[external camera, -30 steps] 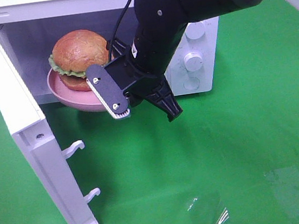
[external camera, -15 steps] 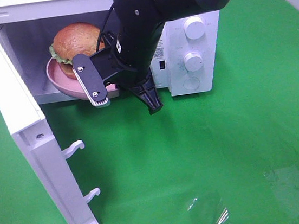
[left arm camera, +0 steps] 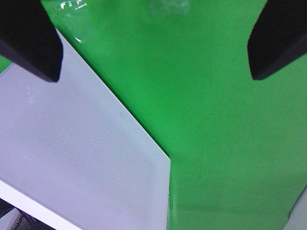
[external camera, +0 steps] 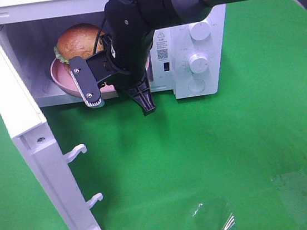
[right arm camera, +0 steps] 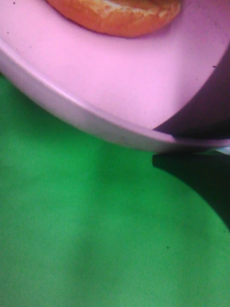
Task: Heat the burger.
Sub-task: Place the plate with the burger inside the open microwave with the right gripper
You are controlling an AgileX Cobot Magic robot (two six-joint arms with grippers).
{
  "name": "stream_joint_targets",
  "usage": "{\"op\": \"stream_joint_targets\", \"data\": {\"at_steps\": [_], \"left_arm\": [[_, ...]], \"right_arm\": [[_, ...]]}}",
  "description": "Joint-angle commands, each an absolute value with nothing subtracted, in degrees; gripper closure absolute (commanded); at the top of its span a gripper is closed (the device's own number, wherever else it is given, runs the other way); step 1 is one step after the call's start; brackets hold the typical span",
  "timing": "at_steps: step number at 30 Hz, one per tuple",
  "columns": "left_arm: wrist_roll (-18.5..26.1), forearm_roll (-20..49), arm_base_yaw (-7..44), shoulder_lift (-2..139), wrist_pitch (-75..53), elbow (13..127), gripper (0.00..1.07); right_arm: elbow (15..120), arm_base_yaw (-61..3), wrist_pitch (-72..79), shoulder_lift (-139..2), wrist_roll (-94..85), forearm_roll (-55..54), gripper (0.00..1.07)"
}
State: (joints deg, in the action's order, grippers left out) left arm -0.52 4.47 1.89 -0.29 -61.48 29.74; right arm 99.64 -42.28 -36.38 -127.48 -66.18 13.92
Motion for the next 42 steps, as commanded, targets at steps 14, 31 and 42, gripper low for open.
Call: {"op": "stream_joint_targets", "data": {"at_steps": [14,31,42], "left_arm": [[-0.5,4.6,1.8,-1.2,-61.1,29.6,0.10],[-0.5,4.5,1.8,-1.2,-61.1,29.6,0.10],[-0.6,4.4,1.8,-1.2,-61.1,29.6,0.10]], "right_arm": [[109.3,-41.5,-33.8,-132.2,-60.2,18.3,1.07],[110.7,-41.4,-31.7,-134.3,-60.5,19.5,1.07],[110.6,-41.4,-30.3,-134.4,-63.8,18.0,1.04]]}}
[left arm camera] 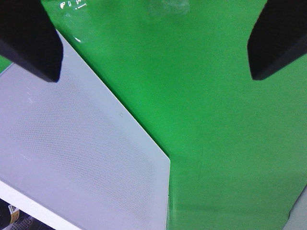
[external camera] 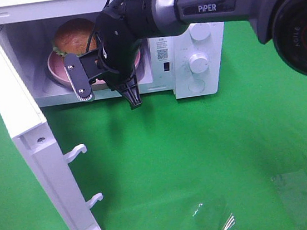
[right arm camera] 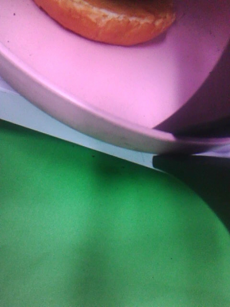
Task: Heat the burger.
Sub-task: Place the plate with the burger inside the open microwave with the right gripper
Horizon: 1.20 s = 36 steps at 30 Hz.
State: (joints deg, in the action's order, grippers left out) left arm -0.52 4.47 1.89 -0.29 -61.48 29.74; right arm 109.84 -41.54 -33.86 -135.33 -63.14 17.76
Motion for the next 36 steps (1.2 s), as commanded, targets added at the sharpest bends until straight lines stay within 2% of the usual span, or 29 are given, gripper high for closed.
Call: {"op": "stream_joint_targets", "data": {"at_steps": [1,8,9,10,12,16,31,36], "left_arm": [[-0.6,4.4,1.8,-1.2,-61.1,29.6,0.10],[-0.6,4.4,1.8,-1.2,-61.1,29.6,0.10],[-0.6,4.4,1.8,-1.2,-61.1,29.6,0.10],[-0.6,4.4,1.8,-1.2,-61.1,29.6,0.10],[-0.6,4.4,1.8,-1.2,-61.1,29.6,0.10],[-0.6,4.4,1.8,-1.2,-61.1,29.6,0.10],[-0.6,4.4,1.8,-1.2,-61.1,29.6,0.10],[-0.6,4.4,1.8,-1.2,-61.1,29.6,0.10]], "right_arm": [[110.6,-41.4,-30.3,-134.4,-63.8,18.0,1.04],[110.6,-41.4,-30.3,-134.4,-62.5,18.0,0.91],[110.6,-41.4,-30.2,-134.4,-61.4,18.0,0.84],[110.6,-41.4,-30.2,-134.4,-61.4,18.0,0.84],[110.6,-41.4,-30.1,-134.4,-60.0,18.0,0.72],[110.6,-41.4,-30.1,-134.4,-58.7,18.0,0.68],[110.4,-41.4,-30.8,-133.8,-55.7,17.9,0.67],[110.4,-41.5,-31.1,-132.5,-52.5,18.0,0.60]]}}
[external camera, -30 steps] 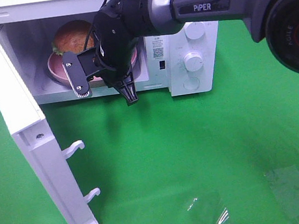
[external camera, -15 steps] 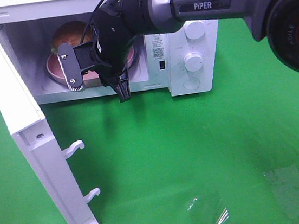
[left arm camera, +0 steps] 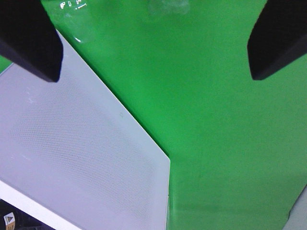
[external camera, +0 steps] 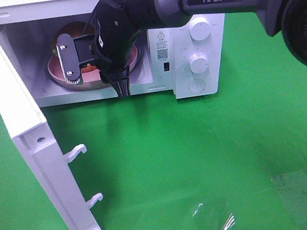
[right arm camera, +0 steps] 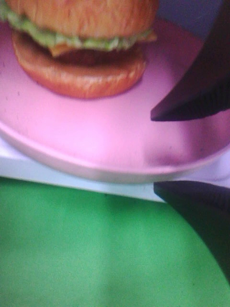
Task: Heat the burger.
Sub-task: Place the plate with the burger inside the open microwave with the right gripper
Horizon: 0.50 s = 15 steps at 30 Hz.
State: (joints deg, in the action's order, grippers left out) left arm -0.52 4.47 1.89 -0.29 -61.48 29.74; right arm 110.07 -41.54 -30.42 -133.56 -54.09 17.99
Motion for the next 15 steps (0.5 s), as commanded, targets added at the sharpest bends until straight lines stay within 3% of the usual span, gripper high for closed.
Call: {"op": "stream_joint_targets", "data": {"at_steps": [1,6,15], "left_arm": [[-0.6,4.4,1.8,-1.2,-61.1,29.6,0.10],[-0.6,4.4,1.8,-1.2,-61.1,29.6,0.10],[-0.6,4.4,1.8,-1.2,-61.1,29.6,0.10]], "right_arm": [[110.4,-41.5,-31.2,-132.2,-52.4,18.0,0.59],[106.3,-41.6,-30.4,-130.6,-52.4,18.0,0.54],[98.5,-41.6,-28.2,-126.1,-52.7,18.0,0.54]]}}
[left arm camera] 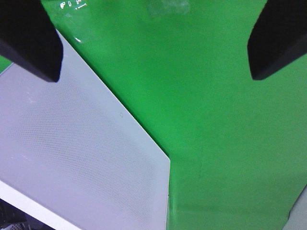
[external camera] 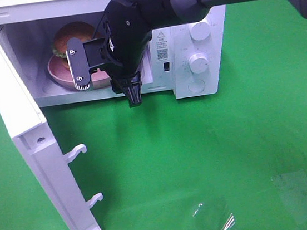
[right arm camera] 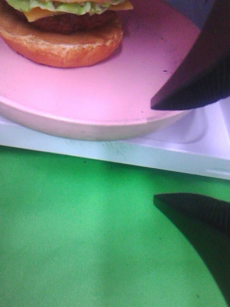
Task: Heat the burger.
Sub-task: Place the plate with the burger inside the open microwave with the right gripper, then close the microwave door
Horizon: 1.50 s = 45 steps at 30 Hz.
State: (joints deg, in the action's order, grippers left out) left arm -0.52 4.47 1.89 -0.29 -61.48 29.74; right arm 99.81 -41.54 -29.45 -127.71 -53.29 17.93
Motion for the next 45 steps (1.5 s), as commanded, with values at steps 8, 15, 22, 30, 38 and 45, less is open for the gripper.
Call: {"op": "stream_joint_targets", "data": {"at_steps": [8,15,22,30,38,45], "left_arm": [[-0.6,4.4,1.8,-1.2,-61.1,29.6,0.10],[-0.6,4.4,1.8,-1.2,-61.1,29.6,0.10],[-0.6,4.4,1.8,-1.2,-61.1,29.6,0.10],[-0.6,4.4,1.8,-1.2,-61.1,29.6,0.10],[-0.6,4.4,1.8,-1.2,-61.1,29.6,0.10],[-0.6,4.4,1.8,-1.2,-61.1,29.6,0.10]], "right_arm": [[90.8,-41.6,-27.2,-121.9,-52.7,17.9,0.54],[85.5,-41.6,-26.0,-118.1,-52.6,18.0,0.54],[79.2,-41.5,-24.5,-113.7,-52.1,18.0,0.54],[71.2,-41.5,-21.3,-108.2,-50.8,18.0,0.54],[62.6,-41.5,-17.2,-101.2,-42.1,17.6,0.52],[57.2,-41.5,-15.5,-96.4,-33.3,17.6,0.42]]}}
